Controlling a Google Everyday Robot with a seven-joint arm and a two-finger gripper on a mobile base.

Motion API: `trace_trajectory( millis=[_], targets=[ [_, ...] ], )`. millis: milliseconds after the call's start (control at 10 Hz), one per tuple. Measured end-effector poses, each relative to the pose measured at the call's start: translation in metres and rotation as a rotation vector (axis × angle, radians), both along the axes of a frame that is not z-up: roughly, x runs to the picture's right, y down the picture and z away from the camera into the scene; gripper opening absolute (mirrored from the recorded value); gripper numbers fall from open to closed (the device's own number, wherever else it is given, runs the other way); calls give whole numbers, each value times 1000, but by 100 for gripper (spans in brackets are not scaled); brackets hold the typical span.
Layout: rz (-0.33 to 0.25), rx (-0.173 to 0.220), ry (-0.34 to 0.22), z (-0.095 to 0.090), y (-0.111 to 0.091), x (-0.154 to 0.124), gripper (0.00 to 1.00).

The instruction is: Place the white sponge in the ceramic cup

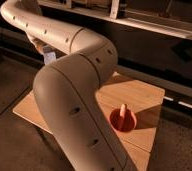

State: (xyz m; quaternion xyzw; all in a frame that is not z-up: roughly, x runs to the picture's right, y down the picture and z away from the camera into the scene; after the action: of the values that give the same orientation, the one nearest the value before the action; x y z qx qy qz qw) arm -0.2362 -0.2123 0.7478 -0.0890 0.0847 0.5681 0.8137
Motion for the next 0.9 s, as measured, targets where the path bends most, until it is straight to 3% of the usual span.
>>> trace_trajectory(
  millis=[500, 900],
  targets=[
    [-31, 2, -116, 3, 3, -43, 0],
    [-37, -42, -138, 18, 20, -45, 0]
  ],
)
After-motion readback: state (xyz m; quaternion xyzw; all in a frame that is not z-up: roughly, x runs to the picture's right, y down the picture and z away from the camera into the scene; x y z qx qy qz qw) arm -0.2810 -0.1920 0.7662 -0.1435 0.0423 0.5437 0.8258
